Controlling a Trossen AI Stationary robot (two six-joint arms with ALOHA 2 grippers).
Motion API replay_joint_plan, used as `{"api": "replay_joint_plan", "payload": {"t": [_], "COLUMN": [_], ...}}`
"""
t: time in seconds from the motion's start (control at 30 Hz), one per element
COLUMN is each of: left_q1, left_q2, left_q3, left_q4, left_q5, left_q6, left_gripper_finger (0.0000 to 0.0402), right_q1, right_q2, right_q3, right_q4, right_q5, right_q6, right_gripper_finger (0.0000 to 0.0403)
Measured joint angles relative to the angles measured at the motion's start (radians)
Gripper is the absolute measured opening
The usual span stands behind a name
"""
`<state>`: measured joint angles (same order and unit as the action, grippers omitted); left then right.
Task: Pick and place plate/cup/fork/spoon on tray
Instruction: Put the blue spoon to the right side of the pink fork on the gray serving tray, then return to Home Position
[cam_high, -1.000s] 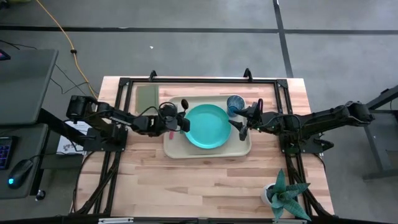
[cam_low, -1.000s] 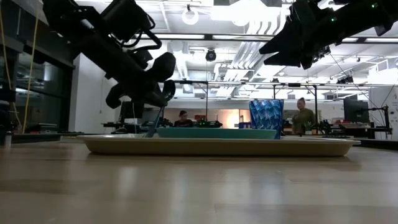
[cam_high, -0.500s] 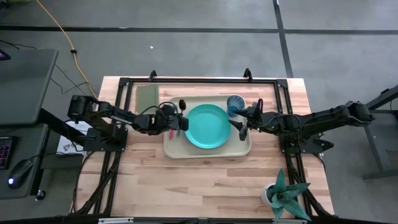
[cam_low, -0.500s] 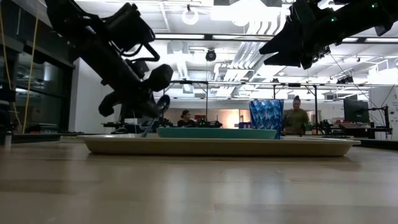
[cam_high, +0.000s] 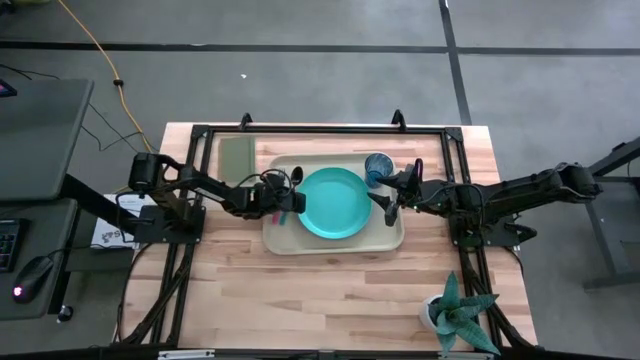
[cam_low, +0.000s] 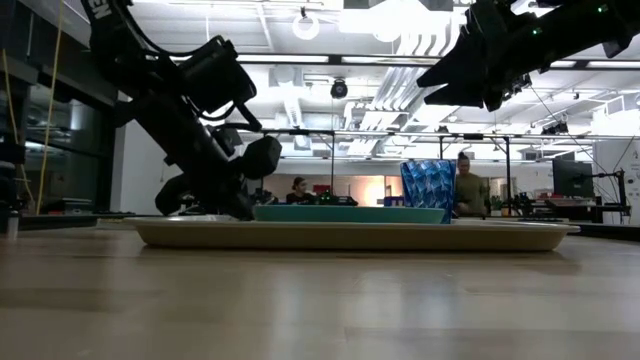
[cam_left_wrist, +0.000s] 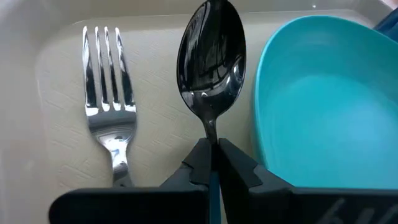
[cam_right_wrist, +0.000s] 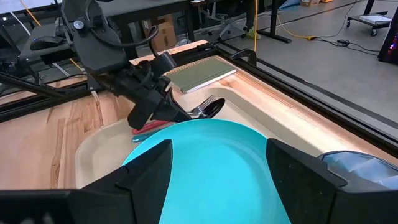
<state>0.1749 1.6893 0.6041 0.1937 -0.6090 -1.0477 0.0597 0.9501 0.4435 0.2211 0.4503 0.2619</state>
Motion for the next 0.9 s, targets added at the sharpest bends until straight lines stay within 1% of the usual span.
{"api": "replay_joint_plan", "payload": {"t": [0.43, 0.9], "left_q1": [0.002, 0.008], "left_q2": [0.000, 0.000], "left_q3": [0.000, 0.000], "left_q4": [0.006, 0.006], "left_q5": [-0.005, -0.005], "left_q6": [-0.016, 0.033], "left_gripper_finger": [0.0006, 0.0065], "right_q1": [0.000, 0.000], "right_q2": [0.000, 0.000], "right_q3": [0.000, 0.000], "right_q4": [0.000, 0.000], "right_q5": [0.000, 0.000], "right_q6": [0.000, 0.000], "right_gripper_finger": [0.0252, 0.0252]}}
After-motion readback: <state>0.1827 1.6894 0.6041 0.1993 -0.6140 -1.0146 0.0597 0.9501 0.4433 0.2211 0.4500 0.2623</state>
